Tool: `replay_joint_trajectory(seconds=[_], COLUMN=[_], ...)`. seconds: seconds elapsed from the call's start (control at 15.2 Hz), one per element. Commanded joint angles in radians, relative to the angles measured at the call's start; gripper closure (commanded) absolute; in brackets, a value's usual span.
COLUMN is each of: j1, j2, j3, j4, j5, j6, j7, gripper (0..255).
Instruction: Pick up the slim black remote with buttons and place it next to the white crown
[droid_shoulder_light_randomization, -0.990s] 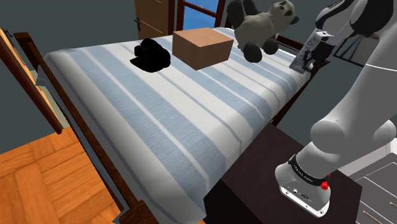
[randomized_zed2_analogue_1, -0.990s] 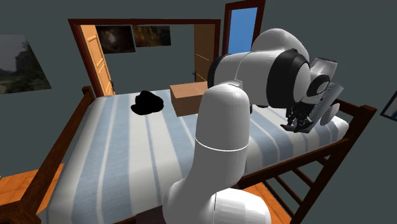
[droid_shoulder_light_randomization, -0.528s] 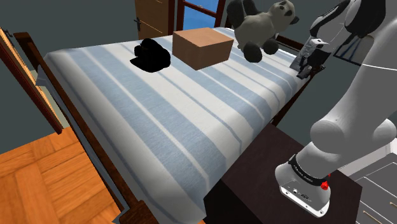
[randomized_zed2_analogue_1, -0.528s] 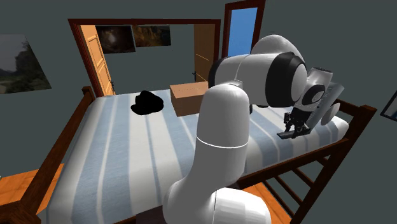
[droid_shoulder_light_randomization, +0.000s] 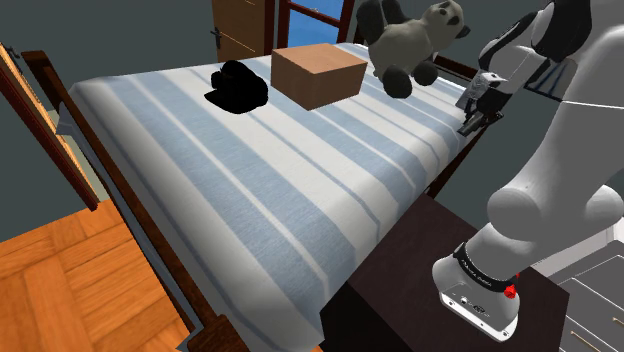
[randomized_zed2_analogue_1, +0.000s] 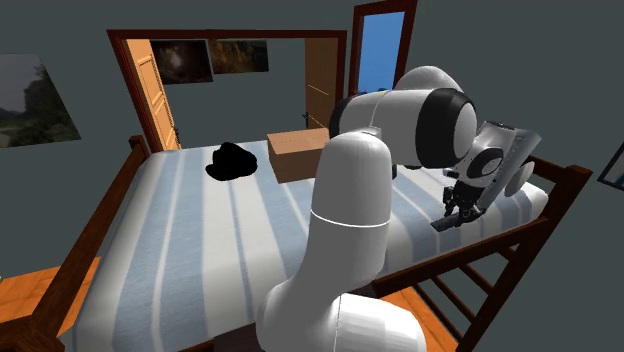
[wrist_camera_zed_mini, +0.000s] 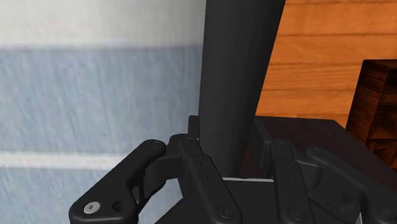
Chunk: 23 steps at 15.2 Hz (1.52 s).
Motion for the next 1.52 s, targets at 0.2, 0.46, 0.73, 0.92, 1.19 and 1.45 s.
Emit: replay_joint_trajectory(seconds=[0.2,0.46,0.73,0.92,1.19,1.45], j1=[-0.002,-0.001,-0.002,0.014,0.017,0.017], j2=[0.004,0.005,0.004,-0.052,-0.066,-0.066], j3=[0.001,0.002,0.001,-0.025,-0.030,-0.030], j4=[-0.004,-0.003,-0.004,0.029,0.040,0.040], j5=[0.004,0.004,0.004,-0.047,-0.059,-0.059], j6=[0.006,0.007,0.006,-0.070,-0.091,-0.091], j7=[-0.003,-0.003,-0.004,0.028,0.036,0.036], gripper=[255,0,0,0,0,0])
